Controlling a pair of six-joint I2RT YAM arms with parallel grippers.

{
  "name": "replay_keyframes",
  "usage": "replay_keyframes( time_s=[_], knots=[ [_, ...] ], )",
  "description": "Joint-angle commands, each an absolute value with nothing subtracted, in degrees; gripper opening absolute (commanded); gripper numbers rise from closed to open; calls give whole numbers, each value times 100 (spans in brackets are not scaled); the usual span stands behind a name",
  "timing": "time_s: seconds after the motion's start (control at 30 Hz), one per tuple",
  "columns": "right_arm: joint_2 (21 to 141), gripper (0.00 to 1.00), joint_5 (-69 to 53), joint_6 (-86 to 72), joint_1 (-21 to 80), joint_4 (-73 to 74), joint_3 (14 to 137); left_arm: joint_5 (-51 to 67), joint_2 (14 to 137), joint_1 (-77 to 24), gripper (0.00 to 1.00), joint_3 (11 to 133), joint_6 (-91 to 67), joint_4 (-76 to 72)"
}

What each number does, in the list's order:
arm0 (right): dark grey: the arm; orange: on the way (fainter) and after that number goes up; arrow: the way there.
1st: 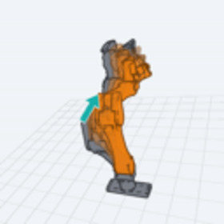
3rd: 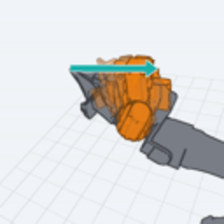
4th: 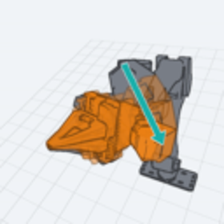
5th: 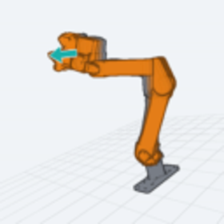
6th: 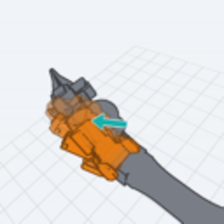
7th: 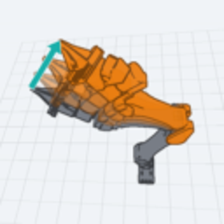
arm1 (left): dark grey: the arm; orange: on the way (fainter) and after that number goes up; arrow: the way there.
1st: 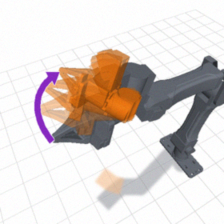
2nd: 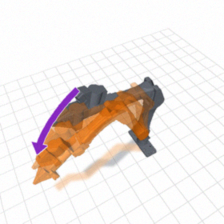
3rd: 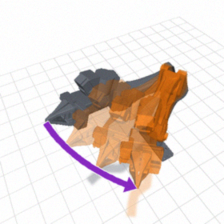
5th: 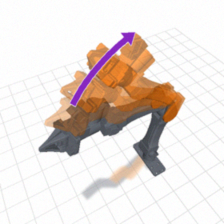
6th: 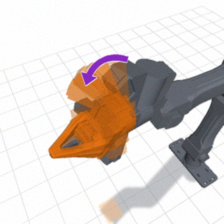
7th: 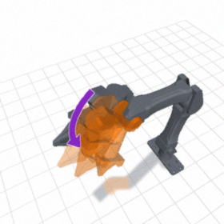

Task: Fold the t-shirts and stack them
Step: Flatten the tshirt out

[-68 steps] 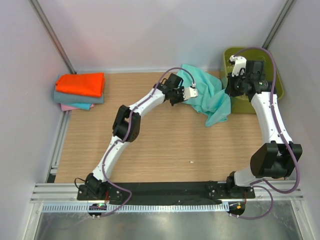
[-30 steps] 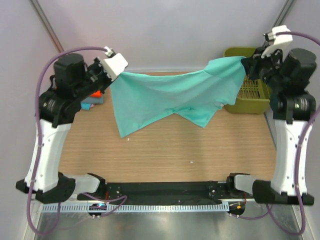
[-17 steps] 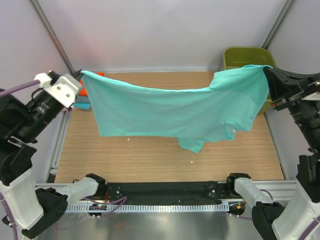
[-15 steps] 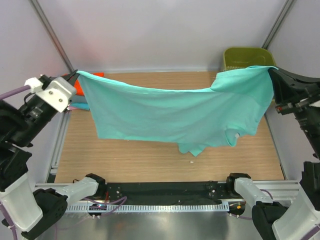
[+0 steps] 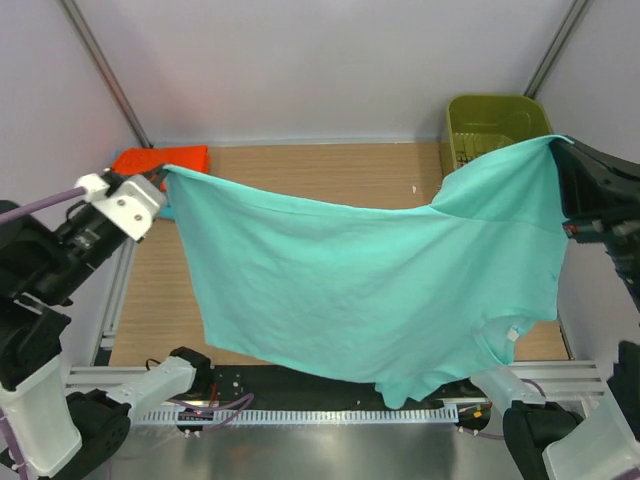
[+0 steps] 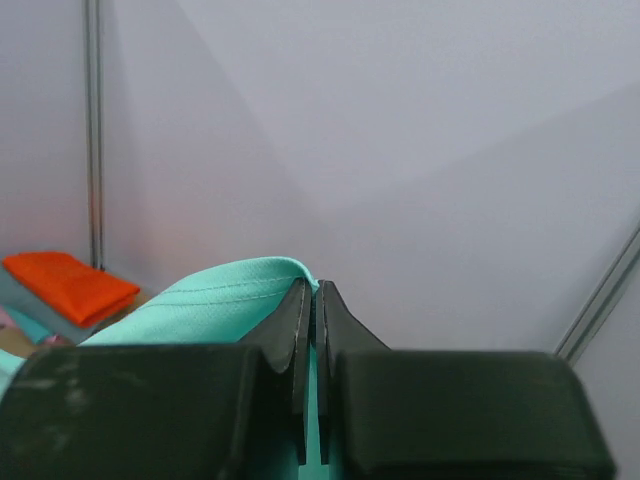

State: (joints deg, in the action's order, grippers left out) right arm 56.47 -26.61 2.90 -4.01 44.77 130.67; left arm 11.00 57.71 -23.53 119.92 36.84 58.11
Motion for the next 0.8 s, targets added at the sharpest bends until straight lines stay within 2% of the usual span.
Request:
replay_keyframes(
  time_s=[0.0, 0.13, 0.23, 0.37, 0.57, 0.77],
  knots=[
    [5748, 1, -2768, 360, -439, 4413, 11824, 976, 5599, -2329, 0, 11059, 3832, 5951],
    [5634, 1, -3102, 668, -439, 4342, 10288, 1028, 5056, -2329, 0, 9190, 3727, 5740],
    [5695, 1, -3243, 940, -439, 4211, 9538, 1046, 4817, -2329, 0, 8343, 3656, 5546],
    [6334, 1, -3480, 1142, -422, 4052, 8528, 1177, 4877, -2329, 0, 7043, 3647, 5336],
    [7680, 1, -3349, 1634, -44, 4087, 8490, 1081, 5789, -2250, 0, 6294, 3726, 4555],
    [9227, 1, -3120, 1916, 255, 3859, 9104, 1300, 7029, -1488, 0, 6486, 3727, 3973]
  ],
)
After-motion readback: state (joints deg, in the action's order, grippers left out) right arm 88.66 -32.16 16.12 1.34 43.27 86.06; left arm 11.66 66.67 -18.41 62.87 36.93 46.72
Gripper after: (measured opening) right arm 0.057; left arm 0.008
